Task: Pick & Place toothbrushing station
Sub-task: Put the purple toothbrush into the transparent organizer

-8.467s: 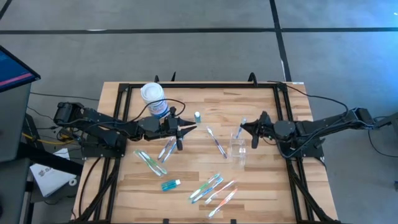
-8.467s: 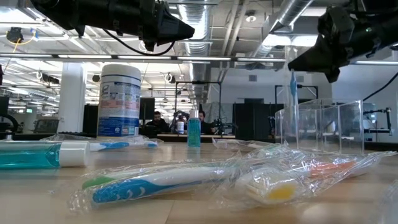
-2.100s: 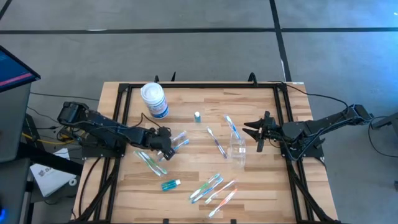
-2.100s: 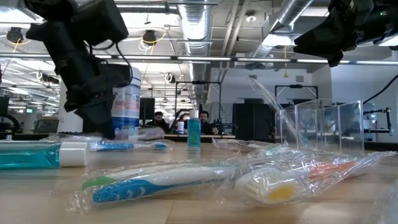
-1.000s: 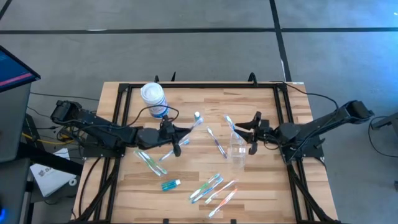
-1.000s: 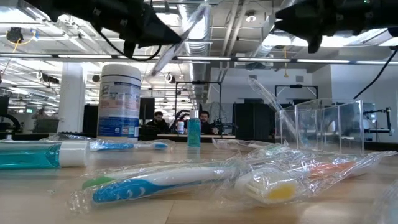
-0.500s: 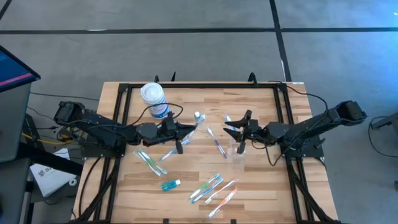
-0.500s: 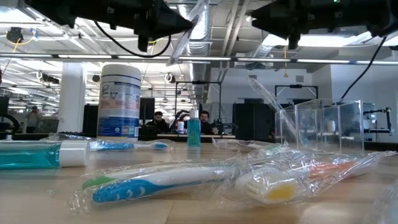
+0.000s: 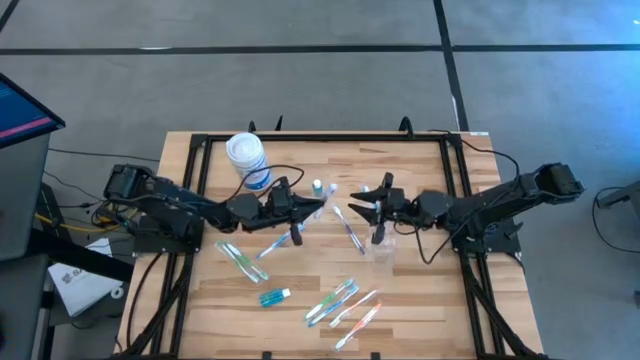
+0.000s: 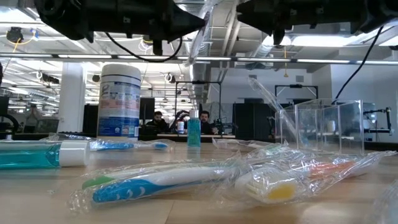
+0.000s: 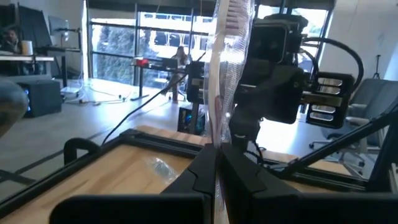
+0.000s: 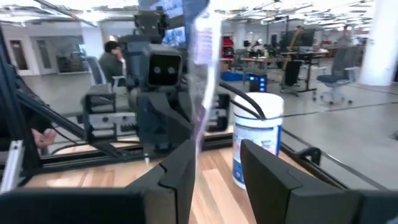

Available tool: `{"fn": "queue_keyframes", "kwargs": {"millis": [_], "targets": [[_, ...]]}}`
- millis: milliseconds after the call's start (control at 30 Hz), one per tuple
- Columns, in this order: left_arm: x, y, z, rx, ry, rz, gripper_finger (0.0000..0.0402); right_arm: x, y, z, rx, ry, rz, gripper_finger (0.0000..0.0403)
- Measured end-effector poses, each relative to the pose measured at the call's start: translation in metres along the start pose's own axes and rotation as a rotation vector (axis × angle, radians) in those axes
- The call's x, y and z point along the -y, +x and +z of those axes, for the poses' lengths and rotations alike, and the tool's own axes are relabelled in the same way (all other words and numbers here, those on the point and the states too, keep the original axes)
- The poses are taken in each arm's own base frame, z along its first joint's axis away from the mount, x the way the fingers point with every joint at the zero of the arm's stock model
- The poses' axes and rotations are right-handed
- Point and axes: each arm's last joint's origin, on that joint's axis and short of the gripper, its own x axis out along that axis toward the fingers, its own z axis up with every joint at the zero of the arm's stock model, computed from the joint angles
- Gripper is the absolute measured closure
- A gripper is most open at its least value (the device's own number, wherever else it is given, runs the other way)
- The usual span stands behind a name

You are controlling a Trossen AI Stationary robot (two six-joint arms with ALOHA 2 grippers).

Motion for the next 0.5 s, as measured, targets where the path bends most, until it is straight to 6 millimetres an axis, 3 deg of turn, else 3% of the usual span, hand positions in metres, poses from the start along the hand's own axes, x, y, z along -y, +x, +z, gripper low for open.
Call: {"fn": "queue_keyframes", "kwargs": {"millis": [267,500], "targets": [[0.010,0.023,-0.003,0.000,0.031,-0.046,0.0398,0.004,0.003,0.003,0.016,0.004,0.008,0.0285],[0.009,0.030,-0.004,0.006,0.033,-0.035,0.0398,0.001,0.003,0.003,0.016,0.005,0.063,0.0285]]}}
